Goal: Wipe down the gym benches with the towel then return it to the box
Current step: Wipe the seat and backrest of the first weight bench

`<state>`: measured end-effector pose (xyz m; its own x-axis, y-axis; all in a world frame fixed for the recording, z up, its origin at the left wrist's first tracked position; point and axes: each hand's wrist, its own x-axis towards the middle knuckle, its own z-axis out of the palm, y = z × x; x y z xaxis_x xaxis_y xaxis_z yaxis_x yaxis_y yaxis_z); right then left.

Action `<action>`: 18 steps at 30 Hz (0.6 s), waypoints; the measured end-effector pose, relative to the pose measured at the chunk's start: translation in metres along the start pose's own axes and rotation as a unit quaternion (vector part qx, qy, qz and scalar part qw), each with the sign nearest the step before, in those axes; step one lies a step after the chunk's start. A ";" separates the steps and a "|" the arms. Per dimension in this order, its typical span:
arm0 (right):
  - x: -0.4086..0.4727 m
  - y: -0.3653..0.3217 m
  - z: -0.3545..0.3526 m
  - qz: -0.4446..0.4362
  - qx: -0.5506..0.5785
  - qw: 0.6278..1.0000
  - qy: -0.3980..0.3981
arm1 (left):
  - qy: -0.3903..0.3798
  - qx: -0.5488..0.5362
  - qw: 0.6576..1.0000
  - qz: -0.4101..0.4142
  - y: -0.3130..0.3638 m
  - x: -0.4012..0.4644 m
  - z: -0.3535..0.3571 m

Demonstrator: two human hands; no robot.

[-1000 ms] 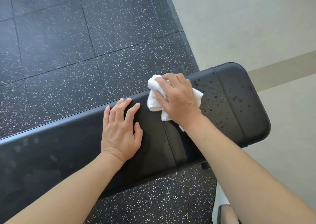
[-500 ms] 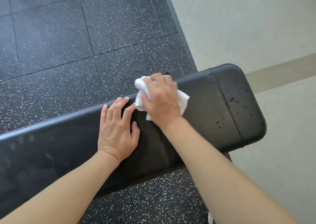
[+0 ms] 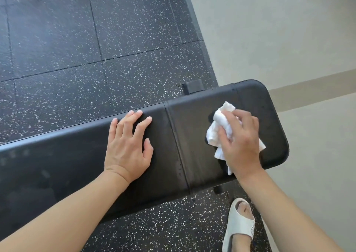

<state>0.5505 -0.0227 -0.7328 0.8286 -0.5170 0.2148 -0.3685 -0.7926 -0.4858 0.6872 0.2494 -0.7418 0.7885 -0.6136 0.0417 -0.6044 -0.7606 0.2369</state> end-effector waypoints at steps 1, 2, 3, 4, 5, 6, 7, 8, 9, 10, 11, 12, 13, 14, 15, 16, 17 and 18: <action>-0.013 -0.009 0.003 -0.011 0.009 1.000 -0.007 | 0.001 -0.001 1.000 0.000 0.000 0.000 0.000; -0.025 -0.019 0.006 -0.025 0.018 0.999 -0.018 | 0.001 -0.001 1.000 0.000 0.000 -0.001 0.000; -0.035 -0.028 0.010 -0.041 0.024 0.998 -0.033 | 0.000 -0.001 1.000 0.000 0.000 -0.001 0.000; -0.042 -0.036 0.013 -0.054 0.023 0.997 -0.047 | -0.002 -0.002 1.000 0.001 0.000 0.000 0.000; -0.046 -0.042 0.016 -0.062 0.015 0.996 -0.058 | -0.004 -0.002 1.000 0.001 0.000 0.000 0.000; -0.046 -0.048 0.019 -0.067 0.007 0.996 -0.065 | -0.005 -0.003 1.000 0.001 0.000 0.000 0.000; -0.043 -0.054 0.022 -0.070 0.002 0.995 -0.067 | -0.005 -0.003 1.000 -0.001 0.000 0.000 0.000; -0.036 -0.059 0.025 -0.075 -0.001 0.995 -0.068 | -0.006 -0.003 1.000 -0.002 0.000 0.000 -0.001; -0.026 -0.064 0.028 -0.082 -0.003 0.994 -0.069 | -0.007 -0.003 1.000 -0.002 0.000 0.000 -0.001; -0.015 -0.069 0.031 -0.090 -0.005 0.994 -0.070 | -0.010 -0.002 1.000 -0.001 -0.001 0.000 -0.001; -0.003 -0.074 0.036 -0.095 -0.005 0.993 -0.070 | -0.013 -0.001 1.000 0.000 -0.001 0.000 0.000; 0.010 -0.080 0.040 -0.099 -0.004 0.993 -0.070 | -0.016 0.000 1.000 0.002 -0.002 0.000 0.000; 0.023 -0.087 0.046 -0.103 -0.003 0.992 -0.071 | -0.019 0.001 1.000 0.003 -0.002 -0.001 0.001; 0.034 -0.094 0.053 -0.107 -0.003 0.992 -0.074 | -0.021 0.001 1.000 0.003 -0.003 -0.001 0.002; 0.044 -0.102 0.059 -0.109 -0.005 0.991 -0.078 | -0.022 0.001 1.000 0.005 -0.003 -0.001 0.002; 0.052 -0.108 0.066 -0.111 -0.007 0.990 -0.082 | -0.024 0.001 1.000 0.005 -0.004 0.000 0.002; 0.058 -0.113 0.072 -0.111 -0.007 0.990 -0.084 | -0.025 0.001 1.000 0.005 -0.003 -0.001 0.002; 0.063 -0.115 0.077 -0.113 -0.007 0.990 -0.084 | -0.024 0.000 1.000 0.004 -0.003 -0.001 0.003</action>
<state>0.6773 0.0611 -0.7282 0.9488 -0.2648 0.1722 -0.1695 -0.8869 -0.4297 0.6884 0.2517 -0.7453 0.7770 -0.6295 -0.0038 -0.6110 -0.7556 0.2361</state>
